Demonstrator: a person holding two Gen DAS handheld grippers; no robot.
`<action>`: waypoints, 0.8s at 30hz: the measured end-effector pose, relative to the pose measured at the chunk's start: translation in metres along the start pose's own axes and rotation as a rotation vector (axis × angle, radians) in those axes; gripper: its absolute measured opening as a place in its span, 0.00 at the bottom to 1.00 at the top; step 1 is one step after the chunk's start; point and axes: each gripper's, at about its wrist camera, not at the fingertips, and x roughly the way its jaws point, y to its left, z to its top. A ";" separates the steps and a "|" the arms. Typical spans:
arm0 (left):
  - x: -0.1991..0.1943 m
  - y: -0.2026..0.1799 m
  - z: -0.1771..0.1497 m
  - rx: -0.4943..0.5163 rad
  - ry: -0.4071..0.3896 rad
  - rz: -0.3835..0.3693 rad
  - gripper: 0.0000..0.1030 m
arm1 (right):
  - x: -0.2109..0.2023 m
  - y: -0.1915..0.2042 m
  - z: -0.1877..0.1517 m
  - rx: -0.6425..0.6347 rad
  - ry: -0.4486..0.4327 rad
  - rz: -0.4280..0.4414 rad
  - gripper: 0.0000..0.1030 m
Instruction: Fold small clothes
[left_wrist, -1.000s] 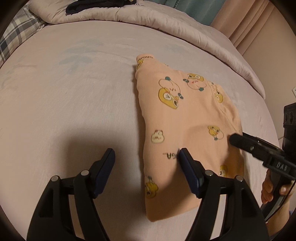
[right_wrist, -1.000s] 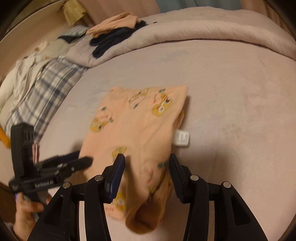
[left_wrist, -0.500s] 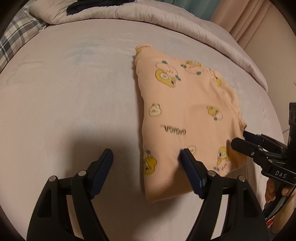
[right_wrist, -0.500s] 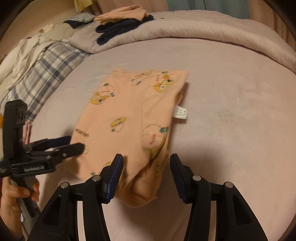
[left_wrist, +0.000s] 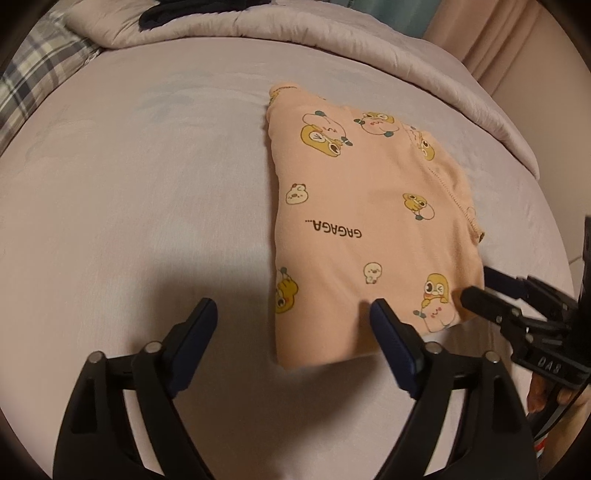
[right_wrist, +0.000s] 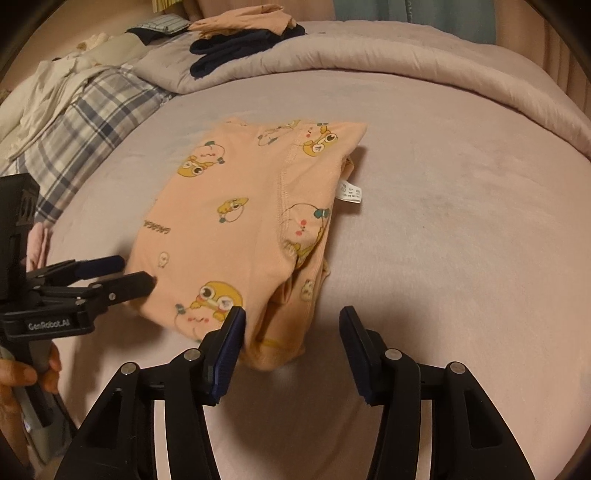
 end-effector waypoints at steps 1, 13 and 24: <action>-0.001 -0.001 0.000 -0.008 -0.001 -0.001 0.91 | -0.002 0.000 -0.001 0.001 -0.003 0.000 0.52; -0.036 -0.031 0.001 0.015 -0.058 0.021 0.99 | -0.024 0.009 -0.007 -0.015 -0.069 0.000 0.64; -0.081 -0.059 -0.008 0.088 -0.184 0.193 0.99 | -0.056 0.023 -0.005 -0.051 -0.150 -0.024 0.65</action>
